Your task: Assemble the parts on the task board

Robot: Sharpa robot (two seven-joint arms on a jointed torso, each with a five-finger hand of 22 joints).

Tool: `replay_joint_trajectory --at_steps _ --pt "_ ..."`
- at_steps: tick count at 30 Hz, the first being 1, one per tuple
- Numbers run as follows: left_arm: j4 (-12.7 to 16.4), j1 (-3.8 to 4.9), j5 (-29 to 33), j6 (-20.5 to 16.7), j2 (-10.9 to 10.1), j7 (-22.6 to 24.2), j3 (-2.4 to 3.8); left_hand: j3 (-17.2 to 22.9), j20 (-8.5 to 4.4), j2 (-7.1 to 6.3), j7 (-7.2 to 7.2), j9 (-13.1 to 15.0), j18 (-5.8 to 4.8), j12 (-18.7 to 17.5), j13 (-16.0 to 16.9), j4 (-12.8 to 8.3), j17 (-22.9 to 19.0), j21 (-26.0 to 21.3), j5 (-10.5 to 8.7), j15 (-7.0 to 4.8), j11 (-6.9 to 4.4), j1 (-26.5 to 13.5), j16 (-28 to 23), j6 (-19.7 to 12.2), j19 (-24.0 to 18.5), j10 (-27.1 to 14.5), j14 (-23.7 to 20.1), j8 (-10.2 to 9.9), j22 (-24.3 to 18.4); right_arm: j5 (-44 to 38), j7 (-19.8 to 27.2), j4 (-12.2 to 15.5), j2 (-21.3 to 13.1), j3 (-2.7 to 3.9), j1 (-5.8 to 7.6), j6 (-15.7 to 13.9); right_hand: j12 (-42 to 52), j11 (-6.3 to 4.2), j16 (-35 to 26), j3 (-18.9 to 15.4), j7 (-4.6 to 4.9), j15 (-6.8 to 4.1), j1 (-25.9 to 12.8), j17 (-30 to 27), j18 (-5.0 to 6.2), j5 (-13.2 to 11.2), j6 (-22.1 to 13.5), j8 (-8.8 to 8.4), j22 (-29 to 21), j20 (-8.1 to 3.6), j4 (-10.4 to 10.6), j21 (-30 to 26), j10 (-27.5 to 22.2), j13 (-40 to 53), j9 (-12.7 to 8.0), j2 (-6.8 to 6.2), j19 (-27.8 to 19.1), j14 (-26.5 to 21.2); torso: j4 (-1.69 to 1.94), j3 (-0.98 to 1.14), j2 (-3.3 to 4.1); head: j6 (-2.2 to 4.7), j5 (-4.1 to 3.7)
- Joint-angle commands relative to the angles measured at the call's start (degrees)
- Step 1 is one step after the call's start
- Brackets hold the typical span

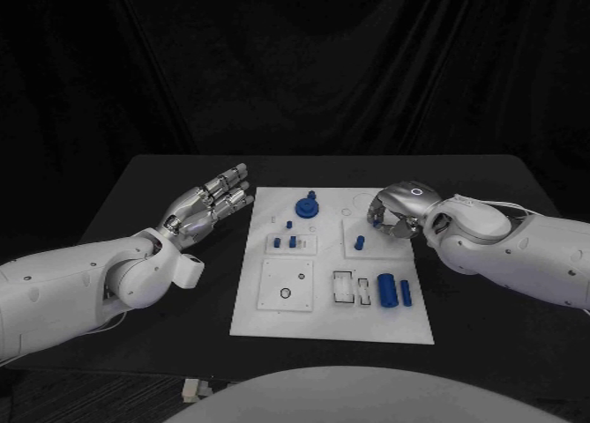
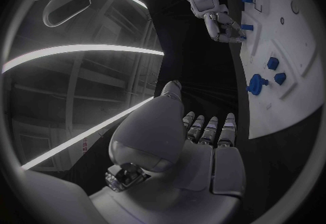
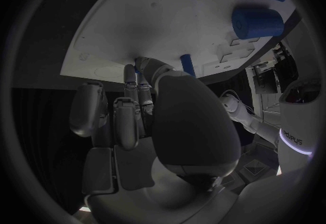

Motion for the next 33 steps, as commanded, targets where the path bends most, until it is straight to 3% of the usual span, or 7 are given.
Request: replay_joint_trajectory --at_steps 1,18,26,33 --pt "0.04 -0.08 0.36 0.67 0.10 2.55 0.05 -0.10 0.45 -0.07 0.47 0.07 0.94 0.23 0.07 -0.40 0.08 0.26 0.27 0.44 0.30 0.60 0.22 -0.06 0.01 0.01 -0.01 0.26 0.12 -0.22 0.07 0.70 -0.32 0.11 0.38 -2.63 0.15 -0.49 -0.11 -0.02 0.03 -0.46 0.16 4.64 -1.10 -0.19 0.39 0.16 9.50 -0.29 -0.33 0.58 0.93 0.05 0.00 0.28 0.10 3.83 0.00 0.00 0.00 0.00 -0.14" --pt "0.02 -0.12 0.36 0.65 0.06 2.42 0.05 -0.09 0.49 -0.09 0.57 0.08 0.96 0.24 0.07 -0.44 0.08 0.27 0.33 0.46 0.28 0.65 0.24 0.03 0.03 0.01 -0.01 0.29 0.13 -0.22 -0.95 4.54 -2.16 0.11 4.59 -2.86 0.17 -0.64 0.05 0.03 -0.08 -0.56 0.10 4.95 -1.48 -0.51 0.70 0.17 10.01 -0.37 -0.44 2.48 1.43 0.10 0.12 0.22 0.75 3.91 0.00 0.01 0.01 0.00 0.20" --pt "-0.15 -0.12 0.36 0.64 0.15 2.38 0.05 -0.10 0.50 -0.11 0.59 0.08 0.96 0.26 0.08 -0.44 0.08 0.26 0.33 0.46 0.28 0.66 0.24 0.07 0.03 0.01 -0.01 0.30 0.10 -0.22 -2.01 9.93 -3.10 0.12 6.12 -1.42 0.00 -0.62 0.03 0.03 -0.06 -0.57 -0.11 4.89 -1.47 -0.79 0.59 -0.01 10.01 -0.41 -0.35 2.47 1.43 0.06 0.10 0.15 0.74 3.91 0.02 0.00 -0.01 0.00 0.37" --pt "-0.31 -0.13 0.36 0.66 0.33 2.47 0.05 -0.12 0.52 -0.14 0.62 0.09 0.97 0.25 0.07 -0.43 0.08 0.26 0.32 0.47 0.28 0.65 0.25 0.10 0.03 0.01 0.00 0.31 0.09 -0.30 -2.51 14.94 -1.90 0.12 6.48 0.78 -0.48 -0.52 -0.06 0.29 0.03 -0.52 -0.17 4.72 -1.43 -1.34 0.09 -0.56 9.95 -0.43 -0.30 2.30 1.21 -0.07 -0.06 0.31 0.64 3.87 0.01 0.02 0.02 0.00 1.17"
